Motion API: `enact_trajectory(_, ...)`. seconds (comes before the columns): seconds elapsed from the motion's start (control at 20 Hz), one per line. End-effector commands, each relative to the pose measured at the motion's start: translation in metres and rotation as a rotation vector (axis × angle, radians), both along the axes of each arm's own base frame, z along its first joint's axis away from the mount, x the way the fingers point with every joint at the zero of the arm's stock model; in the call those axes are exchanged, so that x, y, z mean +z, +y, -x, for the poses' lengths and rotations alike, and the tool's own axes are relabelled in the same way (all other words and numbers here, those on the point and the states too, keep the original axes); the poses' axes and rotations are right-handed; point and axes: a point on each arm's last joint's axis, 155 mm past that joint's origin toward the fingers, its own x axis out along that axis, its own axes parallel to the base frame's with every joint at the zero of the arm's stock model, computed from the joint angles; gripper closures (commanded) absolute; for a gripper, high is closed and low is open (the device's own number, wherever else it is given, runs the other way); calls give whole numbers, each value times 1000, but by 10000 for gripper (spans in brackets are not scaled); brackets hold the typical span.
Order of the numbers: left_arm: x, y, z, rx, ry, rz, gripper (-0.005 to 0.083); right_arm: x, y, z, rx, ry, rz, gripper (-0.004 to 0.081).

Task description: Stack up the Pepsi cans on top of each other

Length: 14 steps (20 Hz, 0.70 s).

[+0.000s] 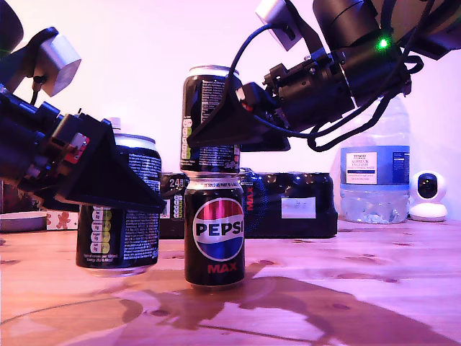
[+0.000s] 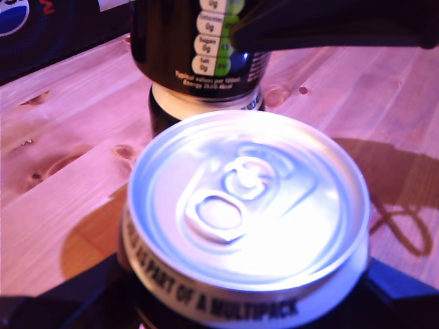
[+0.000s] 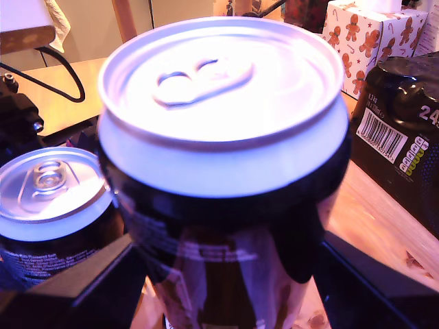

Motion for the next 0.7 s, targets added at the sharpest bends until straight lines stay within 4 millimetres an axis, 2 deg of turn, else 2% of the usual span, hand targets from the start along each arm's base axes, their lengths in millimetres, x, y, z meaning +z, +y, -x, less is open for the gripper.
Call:
enact_trajectory(0.0,20,-3,-3,-6,-57,38,419,0,-1,-2,-5,3,1,309)
enact_trajectory(0.65,19,-3,-3,-6,-56,38,419,-7,-10,4,-15,61,38,309)
